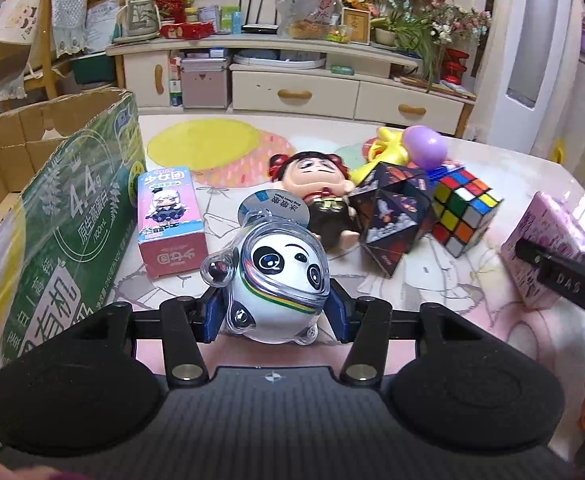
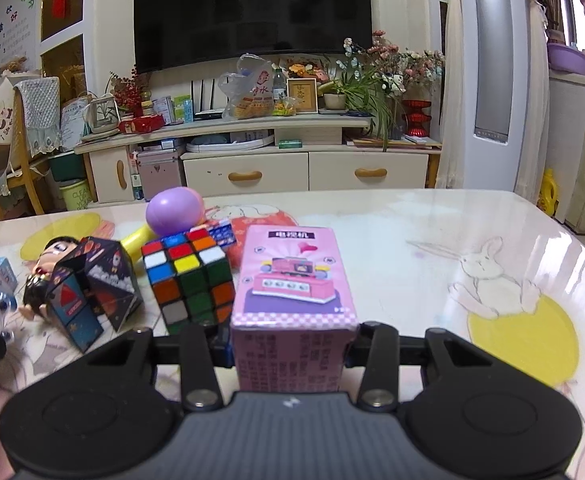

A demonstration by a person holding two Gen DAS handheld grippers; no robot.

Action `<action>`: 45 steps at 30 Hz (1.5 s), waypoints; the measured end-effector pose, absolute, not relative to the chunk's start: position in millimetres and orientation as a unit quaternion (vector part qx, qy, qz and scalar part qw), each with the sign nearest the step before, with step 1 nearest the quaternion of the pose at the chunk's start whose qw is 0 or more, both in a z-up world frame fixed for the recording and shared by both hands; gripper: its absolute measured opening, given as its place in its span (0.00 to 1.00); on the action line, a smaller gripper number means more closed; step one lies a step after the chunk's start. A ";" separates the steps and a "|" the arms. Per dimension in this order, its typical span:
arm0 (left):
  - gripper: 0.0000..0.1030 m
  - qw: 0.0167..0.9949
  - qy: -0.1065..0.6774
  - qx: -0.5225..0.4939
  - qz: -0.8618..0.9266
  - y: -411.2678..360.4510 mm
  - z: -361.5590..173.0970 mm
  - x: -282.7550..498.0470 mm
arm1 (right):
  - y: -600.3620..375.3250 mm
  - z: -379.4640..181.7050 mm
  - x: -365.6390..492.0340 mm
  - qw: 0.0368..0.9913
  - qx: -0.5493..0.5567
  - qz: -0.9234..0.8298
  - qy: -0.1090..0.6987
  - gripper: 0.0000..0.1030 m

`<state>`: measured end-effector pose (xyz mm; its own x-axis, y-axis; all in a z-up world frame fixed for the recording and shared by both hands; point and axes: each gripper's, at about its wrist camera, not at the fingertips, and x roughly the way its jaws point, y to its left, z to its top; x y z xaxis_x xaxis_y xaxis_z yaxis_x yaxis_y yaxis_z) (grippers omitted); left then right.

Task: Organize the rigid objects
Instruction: 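Carry panda toy and pink box into the cardboard box and open both tools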

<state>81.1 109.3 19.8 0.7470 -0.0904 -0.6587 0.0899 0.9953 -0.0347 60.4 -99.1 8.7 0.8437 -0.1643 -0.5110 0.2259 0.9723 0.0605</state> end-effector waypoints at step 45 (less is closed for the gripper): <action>0.61 0.964 0.255 -0.030 -0.066 173.8 100.2 25.4 | 52.4 83.1 -11.8 0.967 0.012 0.007 0.254 0.41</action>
<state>25.4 173.8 100.2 0.8608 -0.1430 -0.4885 0.1121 0.9894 -0.0920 -11.8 52.4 83.1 0.8704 0.0187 -0.4919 -0.0069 0.9996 0.0257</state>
